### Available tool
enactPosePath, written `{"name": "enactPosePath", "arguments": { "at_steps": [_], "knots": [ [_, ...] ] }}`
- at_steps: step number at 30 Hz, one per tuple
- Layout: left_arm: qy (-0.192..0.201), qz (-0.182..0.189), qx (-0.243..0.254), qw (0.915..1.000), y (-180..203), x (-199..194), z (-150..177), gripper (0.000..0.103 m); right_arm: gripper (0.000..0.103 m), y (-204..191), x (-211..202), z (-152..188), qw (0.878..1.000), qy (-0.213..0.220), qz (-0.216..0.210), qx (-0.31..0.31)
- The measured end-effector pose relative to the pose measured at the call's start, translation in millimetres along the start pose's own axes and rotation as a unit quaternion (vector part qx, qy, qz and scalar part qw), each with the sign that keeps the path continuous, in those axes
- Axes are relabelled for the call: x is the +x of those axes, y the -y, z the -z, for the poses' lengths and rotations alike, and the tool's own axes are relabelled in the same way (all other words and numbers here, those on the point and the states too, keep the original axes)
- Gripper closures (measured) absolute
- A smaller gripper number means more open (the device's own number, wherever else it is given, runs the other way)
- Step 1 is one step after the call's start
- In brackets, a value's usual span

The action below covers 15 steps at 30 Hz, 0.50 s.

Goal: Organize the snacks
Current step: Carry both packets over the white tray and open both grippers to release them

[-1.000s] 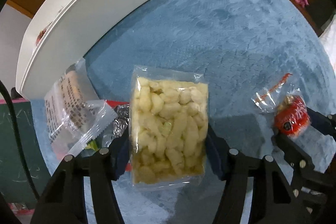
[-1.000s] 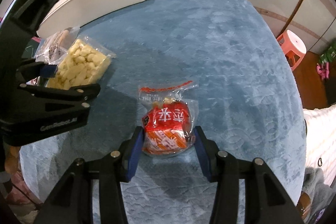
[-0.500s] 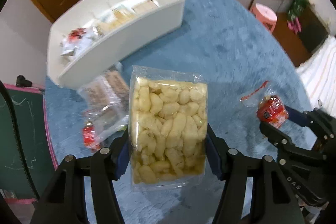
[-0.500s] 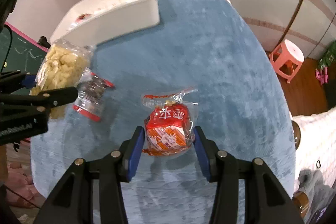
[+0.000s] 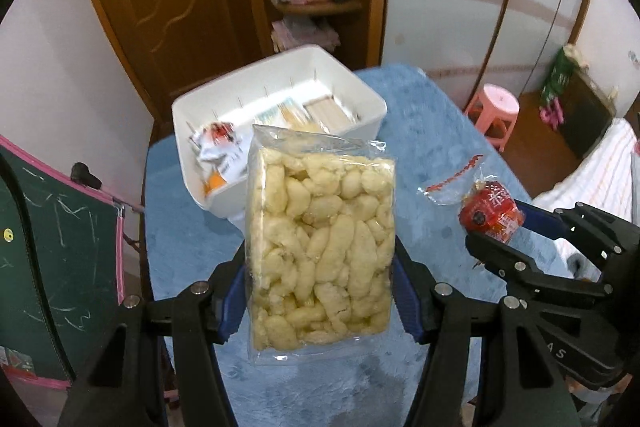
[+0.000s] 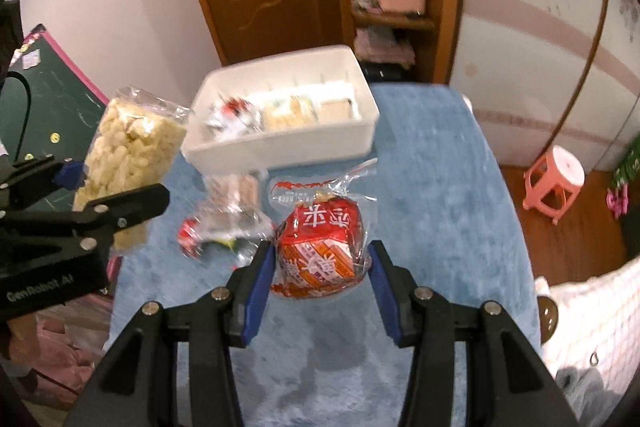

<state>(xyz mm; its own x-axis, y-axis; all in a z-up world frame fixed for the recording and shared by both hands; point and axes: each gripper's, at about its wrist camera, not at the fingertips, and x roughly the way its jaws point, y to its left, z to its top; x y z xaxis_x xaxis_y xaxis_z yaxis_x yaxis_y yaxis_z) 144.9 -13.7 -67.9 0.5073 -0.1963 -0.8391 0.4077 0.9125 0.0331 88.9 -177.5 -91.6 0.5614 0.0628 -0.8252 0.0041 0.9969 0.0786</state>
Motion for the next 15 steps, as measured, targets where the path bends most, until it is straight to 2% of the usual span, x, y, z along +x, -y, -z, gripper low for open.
{"name": "enactPosePath", "arguments": {
  "at_steps": [8, 15],
  "knots": [
    [0.057, -0.015, -0.029, 0.9978, -29.2, -42.0, -18.1, 0.042, 0.055, -29.8, -25.9, -37.8, 0.999, 0.041, -0.015, -0.032],
    [0.075, -0.041, -0.078, 0.9932, -59.8, -40.4, -48.0, 0.042, 0.055, -26.1, -23.4, -77.6, 0.997, 0.061, -0.035, -0.041]
  ]
}}
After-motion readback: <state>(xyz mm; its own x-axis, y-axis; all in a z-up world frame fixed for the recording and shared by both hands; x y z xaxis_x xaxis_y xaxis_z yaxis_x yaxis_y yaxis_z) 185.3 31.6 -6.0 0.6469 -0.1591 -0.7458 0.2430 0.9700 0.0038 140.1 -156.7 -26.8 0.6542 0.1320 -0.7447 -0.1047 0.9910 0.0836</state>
